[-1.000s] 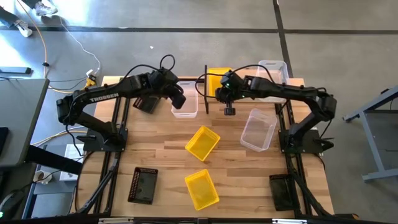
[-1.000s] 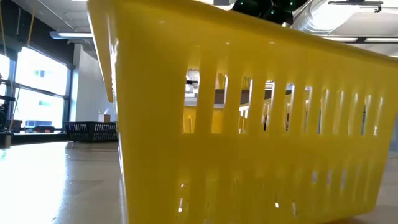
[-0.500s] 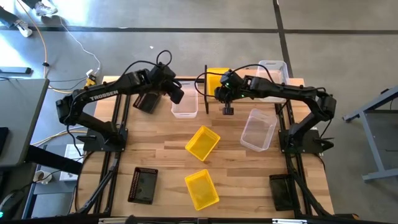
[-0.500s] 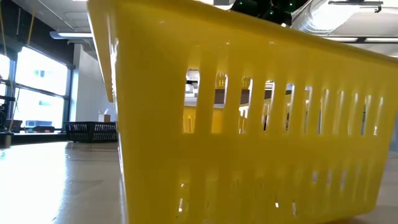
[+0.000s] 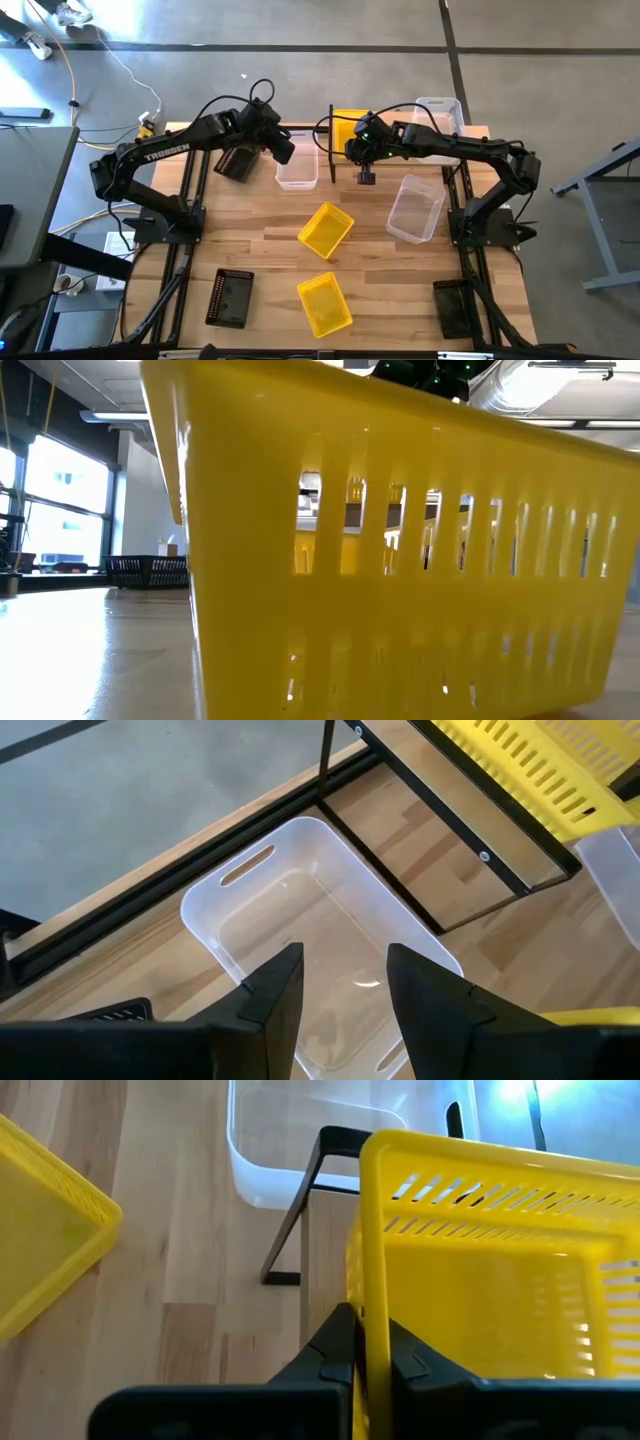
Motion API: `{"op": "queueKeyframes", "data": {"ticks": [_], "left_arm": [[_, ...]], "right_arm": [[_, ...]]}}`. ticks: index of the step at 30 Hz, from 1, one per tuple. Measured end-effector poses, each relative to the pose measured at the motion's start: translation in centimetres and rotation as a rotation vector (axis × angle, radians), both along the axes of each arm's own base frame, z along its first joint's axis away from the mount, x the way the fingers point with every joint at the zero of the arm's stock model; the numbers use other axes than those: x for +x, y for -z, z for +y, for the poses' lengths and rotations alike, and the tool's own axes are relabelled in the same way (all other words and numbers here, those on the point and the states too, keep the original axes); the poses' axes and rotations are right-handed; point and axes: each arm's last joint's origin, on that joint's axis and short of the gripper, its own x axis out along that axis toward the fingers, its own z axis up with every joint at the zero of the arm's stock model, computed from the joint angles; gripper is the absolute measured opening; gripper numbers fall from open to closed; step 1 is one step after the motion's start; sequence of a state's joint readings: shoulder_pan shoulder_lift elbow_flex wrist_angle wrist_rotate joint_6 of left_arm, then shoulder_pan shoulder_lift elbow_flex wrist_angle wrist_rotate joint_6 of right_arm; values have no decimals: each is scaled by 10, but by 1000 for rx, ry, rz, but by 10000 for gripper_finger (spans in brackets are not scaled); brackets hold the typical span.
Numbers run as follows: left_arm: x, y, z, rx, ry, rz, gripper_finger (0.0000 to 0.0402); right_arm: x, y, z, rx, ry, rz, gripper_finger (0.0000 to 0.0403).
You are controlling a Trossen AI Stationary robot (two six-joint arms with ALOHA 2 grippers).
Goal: Stack baskets on shelf by color
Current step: Put the top left yellow bin on the shelf
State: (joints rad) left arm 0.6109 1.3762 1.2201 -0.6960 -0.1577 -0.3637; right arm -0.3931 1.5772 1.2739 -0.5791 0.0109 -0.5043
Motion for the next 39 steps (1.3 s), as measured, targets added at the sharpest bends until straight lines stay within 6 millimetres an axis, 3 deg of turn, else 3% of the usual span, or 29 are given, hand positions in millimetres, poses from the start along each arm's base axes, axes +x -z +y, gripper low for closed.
{"op": "queueKeyframes", "data": {"ticks": [8, 17, 25, 32, 39], "left_arm": [[1, 0, -1, -21, 43, -12, 138], [1, 0, -1, -20, 45, -12, 138], [-3, 0, 4, -23, 24, -12, 138], [-15, 3, 13, -55, -28, 23, 138], [-39, 9, 22, -140, -114, 121, 138]], "right_arm": [[1, -1, -1, -16, 7, -10, 5], [1, -1, -1, -12, 14, -12, 67], [-2, -8, 3, -24, 12, -32, 74], [-6, -17, 8, -21, 62, -61, 74], [-6, -21, 16, -25, 139, -81, 74]]}}
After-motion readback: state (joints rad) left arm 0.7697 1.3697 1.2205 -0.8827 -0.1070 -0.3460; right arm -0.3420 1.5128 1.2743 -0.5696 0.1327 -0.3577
